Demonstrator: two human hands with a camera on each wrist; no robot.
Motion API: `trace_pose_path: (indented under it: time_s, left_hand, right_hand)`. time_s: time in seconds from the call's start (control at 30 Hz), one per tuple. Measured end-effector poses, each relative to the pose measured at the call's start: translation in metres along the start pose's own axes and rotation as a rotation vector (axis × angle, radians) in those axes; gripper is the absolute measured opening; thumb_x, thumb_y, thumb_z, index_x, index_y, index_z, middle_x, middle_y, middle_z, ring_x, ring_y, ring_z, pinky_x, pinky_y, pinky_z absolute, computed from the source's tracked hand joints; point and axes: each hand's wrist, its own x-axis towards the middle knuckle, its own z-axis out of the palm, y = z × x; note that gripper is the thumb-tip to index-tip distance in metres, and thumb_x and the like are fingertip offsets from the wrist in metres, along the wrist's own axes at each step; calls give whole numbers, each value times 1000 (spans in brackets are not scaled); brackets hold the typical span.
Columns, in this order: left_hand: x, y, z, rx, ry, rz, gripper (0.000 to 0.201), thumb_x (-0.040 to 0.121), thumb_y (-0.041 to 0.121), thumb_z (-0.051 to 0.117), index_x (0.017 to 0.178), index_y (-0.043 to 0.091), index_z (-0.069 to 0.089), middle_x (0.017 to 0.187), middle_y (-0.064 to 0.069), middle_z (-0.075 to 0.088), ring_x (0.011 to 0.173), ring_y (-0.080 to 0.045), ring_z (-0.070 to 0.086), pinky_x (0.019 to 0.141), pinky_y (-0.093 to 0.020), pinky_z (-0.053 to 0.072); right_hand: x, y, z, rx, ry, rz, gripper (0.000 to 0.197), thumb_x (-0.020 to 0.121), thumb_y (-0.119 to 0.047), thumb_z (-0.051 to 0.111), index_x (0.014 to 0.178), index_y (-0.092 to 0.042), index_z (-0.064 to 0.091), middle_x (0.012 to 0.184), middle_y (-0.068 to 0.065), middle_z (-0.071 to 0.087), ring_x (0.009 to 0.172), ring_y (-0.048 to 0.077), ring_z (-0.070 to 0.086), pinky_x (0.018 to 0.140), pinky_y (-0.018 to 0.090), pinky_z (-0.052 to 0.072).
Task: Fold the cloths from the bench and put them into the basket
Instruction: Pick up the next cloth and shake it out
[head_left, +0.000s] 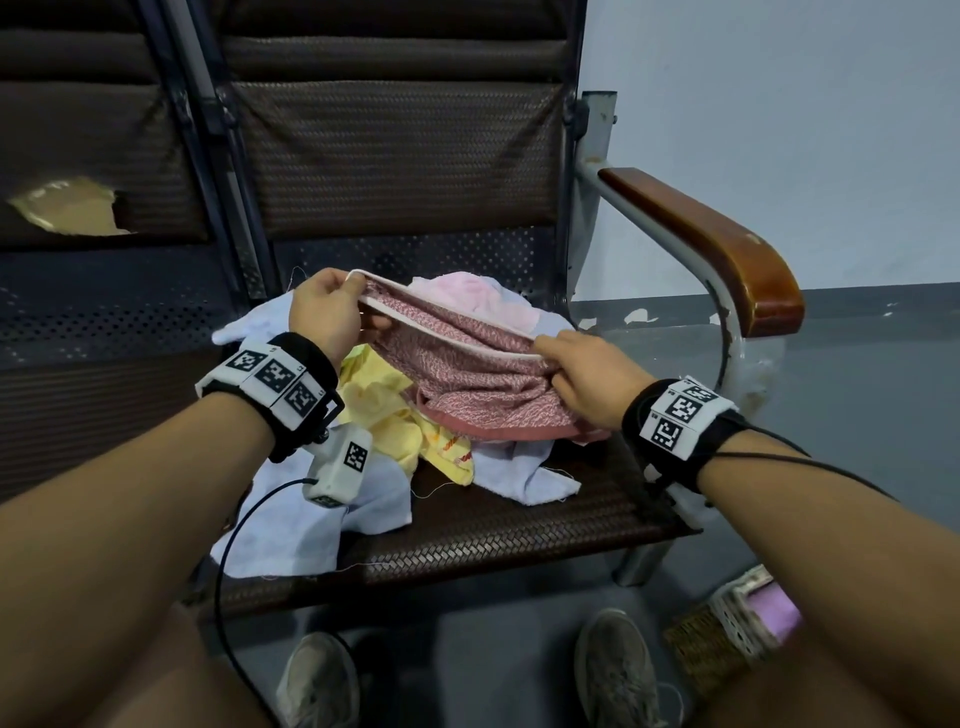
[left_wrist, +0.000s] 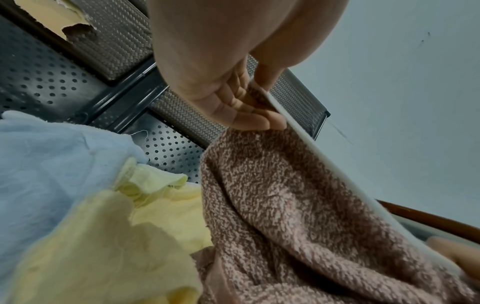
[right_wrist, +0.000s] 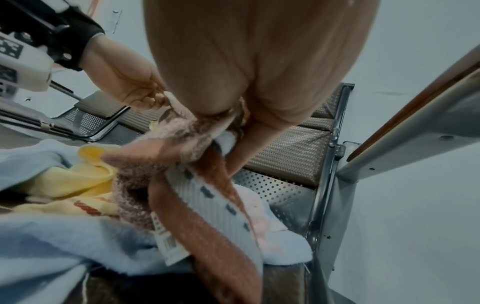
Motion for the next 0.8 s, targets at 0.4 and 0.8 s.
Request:
trace_pose_path:
  time_s: [0.4,0.8]
  left_hand:
    - [2,6,8,-43,78,84,22,102,8,39,105,6,60,79,-9,68,61,-18,67,61,-30,57]
    - [15,-9,-5,66,135,-1,12,91,10,65,96,6,75,88,-15,75,66,-22,72,73,-34,62]
  right_hand:
    - [1,-3,-5,-286,29,323,31,91,-41,43,82,-15,57,99,13,67,90,36,65,67,33,39]
    - [-9,9,-26,29,17,219,7,85,-31,64,81,-29,70,67,-2,63,67,23,59,63,28,42]
